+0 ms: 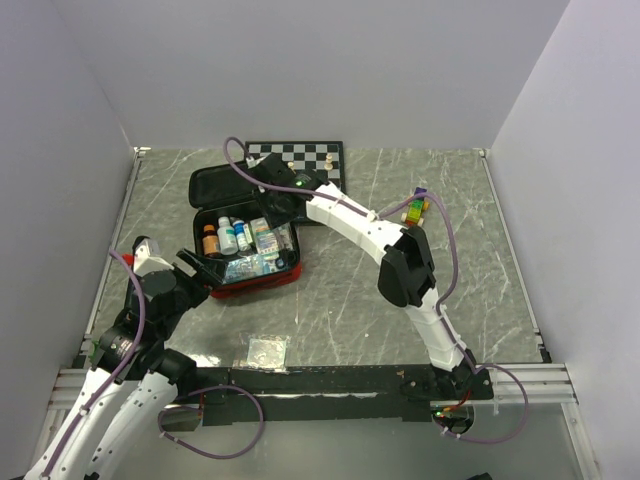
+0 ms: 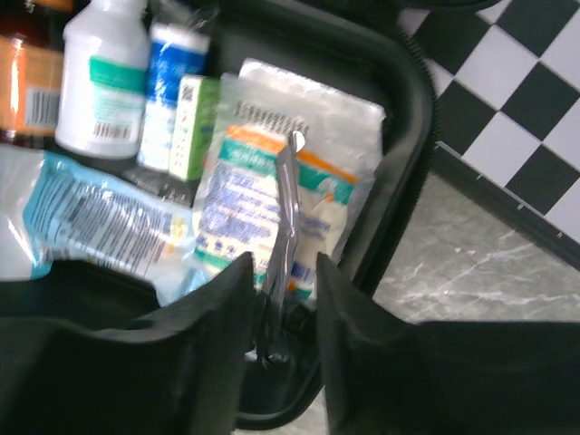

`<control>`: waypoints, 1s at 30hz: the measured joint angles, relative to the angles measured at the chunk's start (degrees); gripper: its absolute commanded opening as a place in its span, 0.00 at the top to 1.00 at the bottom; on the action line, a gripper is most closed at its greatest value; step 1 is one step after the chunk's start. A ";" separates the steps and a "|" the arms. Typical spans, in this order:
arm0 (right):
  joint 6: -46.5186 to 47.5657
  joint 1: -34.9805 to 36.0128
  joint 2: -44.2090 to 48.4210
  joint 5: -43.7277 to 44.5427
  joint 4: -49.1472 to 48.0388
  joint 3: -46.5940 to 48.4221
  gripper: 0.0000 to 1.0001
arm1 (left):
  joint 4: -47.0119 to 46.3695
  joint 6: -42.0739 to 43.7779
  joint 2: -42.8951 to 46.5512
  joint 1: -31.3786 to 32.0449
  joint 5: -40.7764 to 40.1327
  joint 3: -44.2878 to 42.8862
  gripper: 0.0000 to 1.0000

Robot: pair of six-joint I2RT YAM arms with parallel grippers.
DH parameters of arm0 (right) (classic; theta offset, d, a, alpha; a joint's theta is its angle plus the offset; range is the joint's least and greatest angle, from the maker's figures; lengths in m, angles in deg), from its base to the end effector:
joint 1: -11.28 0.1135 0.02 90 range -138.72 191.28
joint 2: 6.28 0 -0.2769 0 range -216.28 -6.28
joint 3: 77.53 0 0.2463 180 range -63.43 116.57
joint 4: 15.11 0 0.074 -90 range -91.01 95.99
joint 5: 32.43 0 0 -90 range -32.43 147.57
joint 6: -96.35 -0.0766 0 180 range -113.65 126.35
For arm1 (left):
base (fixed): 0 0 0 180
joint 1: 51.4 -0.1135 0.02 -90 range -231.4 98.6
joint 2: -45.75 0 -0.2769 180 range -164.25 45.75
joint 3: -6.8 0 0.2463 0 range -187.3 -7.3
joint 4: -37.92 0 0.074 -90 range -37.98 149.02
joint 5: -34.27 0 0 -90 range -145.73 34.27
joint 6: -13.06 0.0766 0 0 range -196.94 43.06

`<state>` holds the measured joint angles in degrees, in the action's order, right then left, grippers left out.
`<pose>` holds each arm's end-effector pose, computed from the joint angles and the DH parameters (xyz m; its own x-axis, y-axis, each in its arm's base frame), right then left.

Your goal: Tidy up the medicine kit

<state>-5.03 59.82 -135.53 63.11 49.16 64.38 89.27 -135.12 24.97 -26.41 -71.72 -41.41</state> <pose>0.3557 0.3914 0.2641 -0.6481 -0.4370 -0.6237 -0.5899 0.8060 0.0484 0.1129 -0.0293 0.2653 -0.3449 -0.7404 -0.5769 -0.2185 0.6610 -0.7178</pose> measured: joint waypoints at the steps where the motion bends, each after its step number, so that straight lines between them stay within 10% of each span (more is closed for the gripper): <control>1: -0.31 -0.28 0.00 0.04 -0.59 -0.42 0.54 | 0.04 0.00 -0.04 0.00 0.00 0.00 0.12; 30: -1.22 -1.14 17.29 4.83 -15.69 -33.44 0.48 | 0.15 -0.13 -0.81 0.00 -0.42 0.00 0.13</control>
<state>-6.25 58.68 -118.24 67.94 33.47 30.94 89.43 -135.25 24.16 -26.41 -72.14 -41.41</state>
